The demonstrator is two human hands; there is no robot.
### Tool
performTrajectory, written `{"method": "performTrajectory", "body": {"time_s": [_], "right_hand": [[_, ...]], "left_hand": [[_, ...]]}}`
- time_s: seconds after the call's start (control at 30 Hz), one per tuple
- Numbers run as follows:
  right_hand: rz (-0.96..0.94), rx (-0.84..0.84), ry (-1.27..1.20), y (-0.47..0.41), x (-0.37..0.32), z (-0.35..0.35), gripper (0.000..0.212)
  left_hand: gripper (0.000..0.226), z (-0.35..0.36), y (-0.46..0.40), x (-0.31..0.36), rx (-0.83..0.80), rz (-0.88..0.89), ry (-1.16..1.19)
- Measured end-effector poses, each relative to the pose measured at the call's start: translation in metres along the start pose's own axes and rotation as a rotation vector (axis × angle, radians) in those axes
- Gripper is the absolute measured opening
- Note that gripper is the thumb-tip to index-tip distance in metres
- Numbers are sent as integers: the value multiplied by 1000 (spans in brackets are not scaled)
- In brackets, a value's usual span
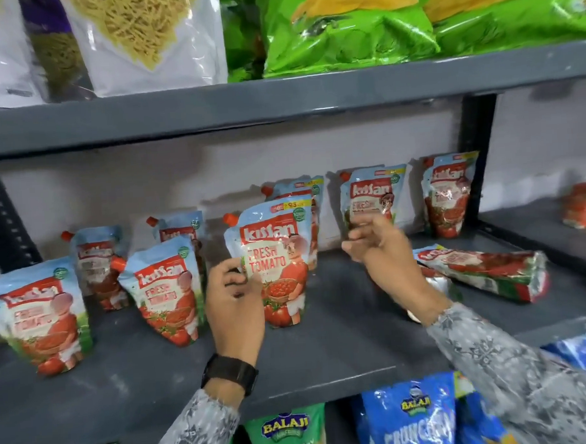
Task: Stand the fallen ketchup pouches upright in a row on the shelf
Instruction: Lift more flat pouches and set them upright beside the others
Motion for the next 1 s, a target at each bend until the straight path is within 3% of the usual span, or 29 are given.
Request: {"method": "performTrajectory", "body": {"time_s": [0.13,0.2,0.3,0.37,0.47,0.6,0.83,1.0], "right_hand": [[-65,143,357,-4,-23,-79,21],[44,154,609,-11,-7,-109,13],[352,56,859,-14,50,-134,28],[439,14,811,-13,71,-135,35],[508,2,697,-11,78,-137,35],[555,-39,622,-7,84,-130,29],[598,-69,242,2,105,-123,33],[627,-109,-54,15,102,-108,16]], "left_hand": [[20,78,22,27,-307,26,0],[19,133,39,23,-531,-30,-45],[30,203,76,-4,-796,-328,-82],[45,226,91,-18,-870,-494,-126],[68,249,101,-29,-880,-652,-111],[60,260,109,-35,-912,-767,-50],[33,236,116,-26,-859,-762,-11],[50,212,107,-21,-766,-722,14]]}}
Point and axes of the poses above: each hand's wrist, its own y-axis away from the middle knuckle, its own z-axis out of the palm, x = y × z, the point moved 10 cm from there along -y, towards the middle knuckle, and after that the axes turned 12 degrees about z, right-handed, at the moved point
